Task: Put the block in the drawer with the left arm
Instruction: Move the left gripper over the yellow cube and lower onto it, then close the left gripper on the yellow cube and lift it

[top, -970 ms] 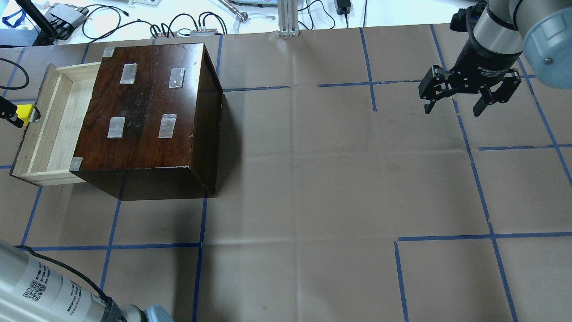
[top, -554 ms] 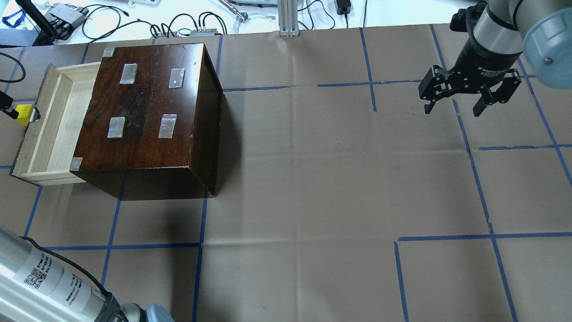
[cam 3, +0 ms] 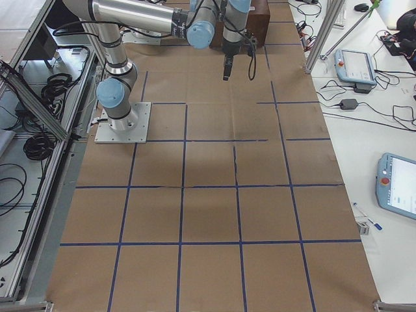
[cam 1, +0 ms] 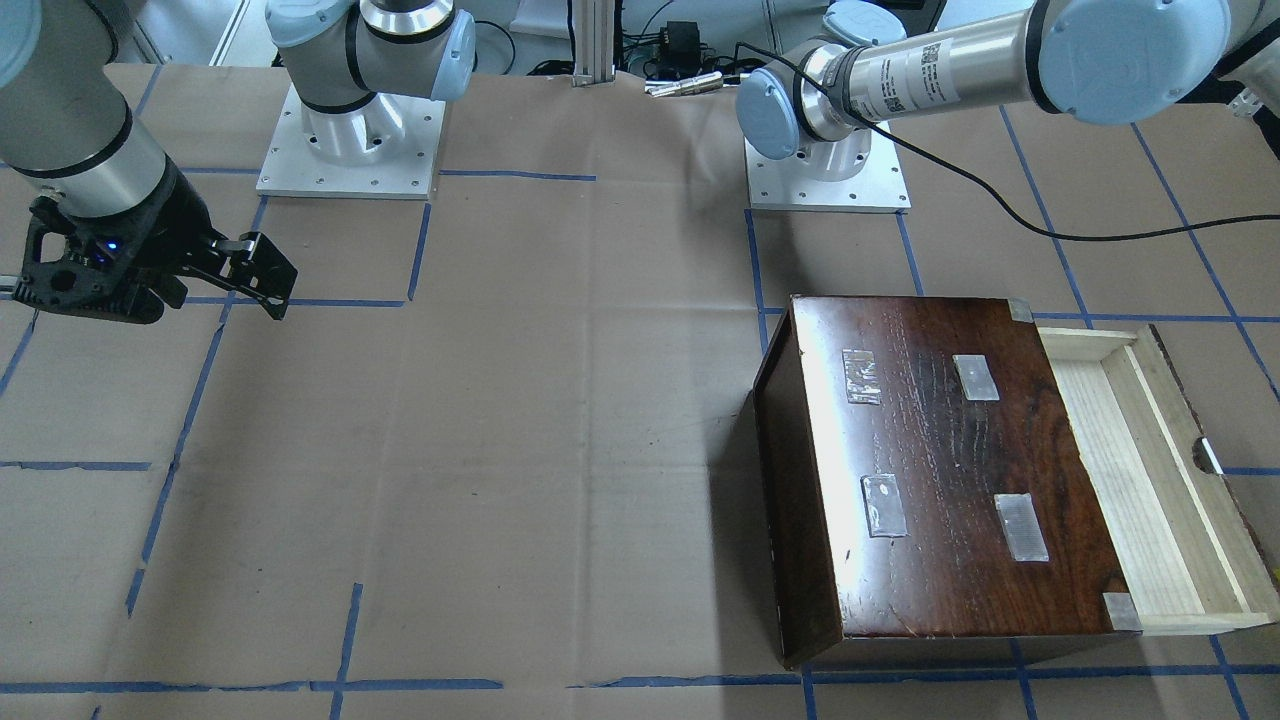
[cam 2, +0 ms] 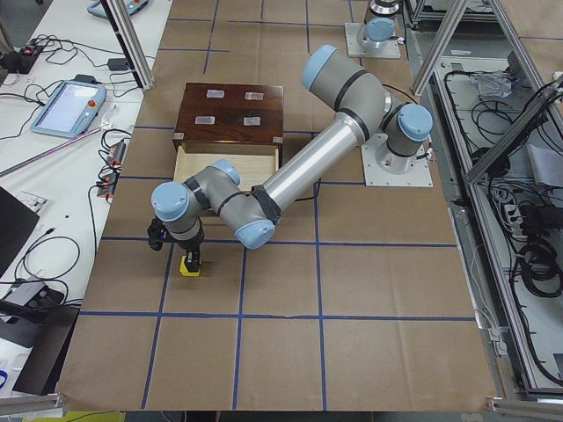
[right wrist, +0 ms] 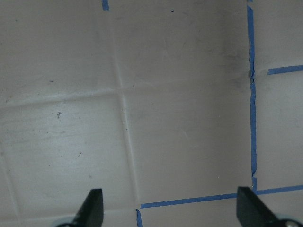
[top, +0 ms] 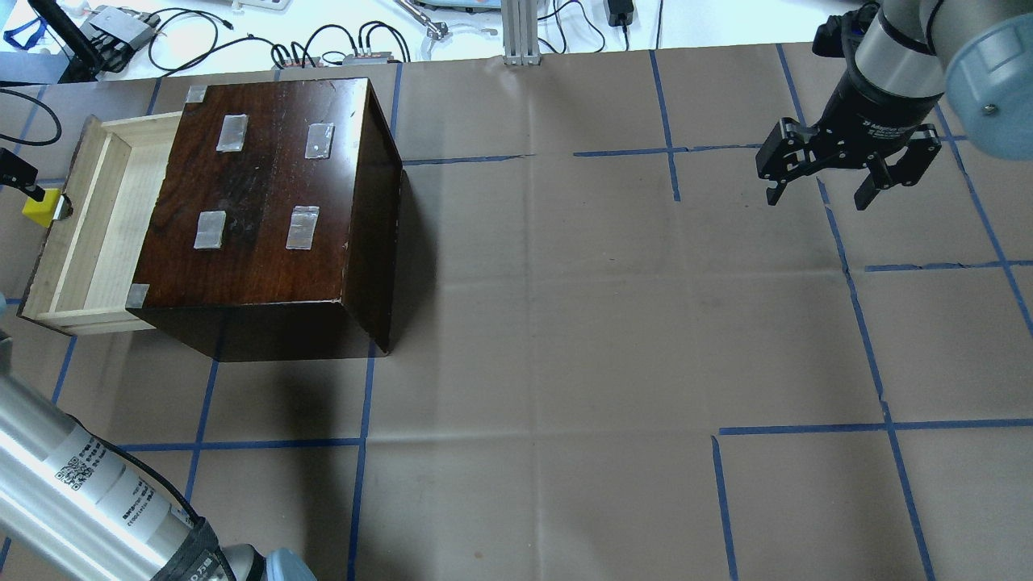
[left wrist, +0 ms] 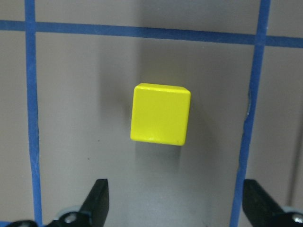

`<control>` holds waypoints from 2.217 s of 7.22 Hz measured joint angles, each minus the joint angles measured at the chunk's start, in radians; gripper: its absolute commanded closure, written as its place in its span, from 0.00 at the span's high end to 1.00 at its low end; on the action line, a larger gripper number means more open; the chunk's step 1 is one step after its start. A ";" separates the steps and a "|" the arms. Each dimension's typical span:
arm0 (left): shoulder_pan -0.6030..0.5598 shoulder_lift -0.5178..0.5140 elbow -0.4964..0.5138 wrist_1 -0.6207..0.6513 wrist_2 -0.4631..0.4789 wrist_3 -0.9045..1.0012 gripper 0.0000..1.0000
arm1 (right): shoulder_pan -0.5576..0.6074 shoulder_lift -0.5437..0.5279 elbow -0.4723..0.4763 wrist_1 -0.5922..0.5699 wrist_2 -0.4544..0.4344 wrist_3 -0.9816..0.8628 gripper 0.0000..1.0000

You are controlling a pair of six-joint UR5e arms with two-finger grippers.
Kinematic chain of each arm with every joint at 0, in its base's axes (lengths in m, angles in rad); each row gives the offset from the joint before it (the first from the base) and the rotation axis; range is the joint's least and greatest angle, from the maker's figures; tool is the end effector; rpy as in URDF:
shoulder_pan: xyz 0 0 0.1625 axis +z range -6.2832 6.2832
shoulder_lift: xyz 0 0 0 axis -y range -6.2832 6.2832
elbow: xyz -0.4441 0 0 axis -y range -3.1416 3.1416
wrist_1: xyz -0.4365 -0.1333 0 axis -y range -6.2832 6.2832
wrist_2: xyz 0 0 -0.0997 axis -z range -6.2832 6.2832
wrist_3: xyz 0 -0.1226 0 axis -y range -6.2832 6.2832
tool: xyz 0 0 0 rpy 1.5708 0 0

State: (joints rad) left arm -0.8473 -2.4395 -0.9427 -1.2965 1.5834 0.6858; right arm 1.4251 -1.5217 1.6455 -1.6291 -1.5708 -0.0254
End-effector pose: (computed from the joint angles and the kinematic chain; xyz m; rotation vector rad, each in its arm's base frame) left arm 0.4751 -0.7369 0.2261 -0.0589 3.1095 -0.0272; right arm 0.0526 -0.5600 0.4233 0.1884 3.1287 0.1023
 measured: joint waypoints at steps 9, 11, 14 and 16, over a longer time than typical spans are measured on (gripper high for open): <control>0.000 -0.136 0.097 0.023 -0.022 0.013 0.41 | 0.000 0.000 0.000 0.000 0.000 0.000 1.00; -0.001 -0.143 0.109 0.023 -0.053 0.015 0.00 | 0.000 0.000 0.000 0.000 0.000 0.000 1.00; -0.010 -0.070 0.124 -0.059 -0.059 0.020 0.00 | 0.000 0.000 0.000 0.000 0.000 0.000 1.00; -0.029 0.087 0.066 -0.221 -0.048 0.020 0.00 | 0.000 0.000 0.000 0.000 0.000 0.000 1.00</control>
State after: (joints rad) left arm -0.8764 -2.3523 -0.8764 -1.5175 1.5351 0.7057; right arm 1.4251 -1.5217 1.6460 -1.6291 -1.5708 -0.0254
